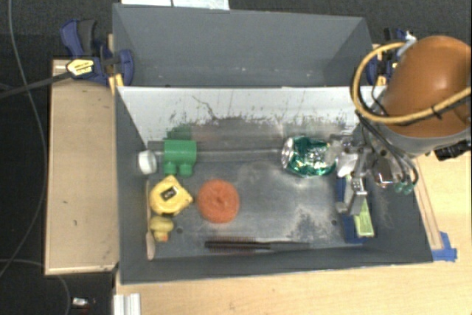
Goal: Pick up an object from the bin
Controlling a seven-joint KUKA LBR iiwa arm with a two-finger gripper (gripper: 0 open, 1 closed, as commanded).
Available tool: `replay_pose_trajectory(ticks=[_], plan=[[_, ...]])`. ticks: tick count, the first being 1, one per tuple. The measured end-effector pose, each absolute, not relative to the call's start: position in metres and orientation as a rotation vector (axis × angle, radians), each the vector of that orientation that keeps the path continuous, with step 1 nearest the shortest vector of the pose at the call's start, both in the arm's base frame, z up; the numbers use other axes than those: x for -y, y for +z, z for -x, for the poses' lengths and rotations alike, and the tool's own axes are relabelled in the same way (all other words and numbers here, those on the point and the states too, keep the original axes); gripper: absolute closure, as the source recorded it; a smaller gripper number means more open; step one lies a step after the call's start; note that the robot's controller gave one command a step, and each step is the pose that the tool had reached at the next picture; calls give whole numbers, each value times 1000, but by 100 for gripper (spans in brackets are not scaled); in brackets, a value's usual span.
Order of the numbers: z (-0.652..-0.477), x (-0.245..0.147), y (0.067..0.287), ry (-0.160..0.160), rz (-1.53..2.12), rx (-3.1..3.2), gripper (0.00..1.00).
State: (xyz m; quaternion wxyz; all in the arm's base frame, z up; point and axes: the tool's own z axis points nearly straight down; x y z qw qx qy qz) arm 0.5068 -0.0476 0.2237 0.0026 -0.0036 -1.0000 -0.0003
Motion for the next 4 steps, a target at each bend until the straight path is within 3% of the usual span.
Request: replay_pose_trajectory(ticks=[1, 2, 3, 4], plan=[[-508, 47, 228, 0, 8, 3145, 0], [-556, 54, 141, 1, -86, 3150, 0], [-583, 55, 150, -1, 281, 3142, 0], [-592, 53, 129, 0, 220, 3142, 0]])
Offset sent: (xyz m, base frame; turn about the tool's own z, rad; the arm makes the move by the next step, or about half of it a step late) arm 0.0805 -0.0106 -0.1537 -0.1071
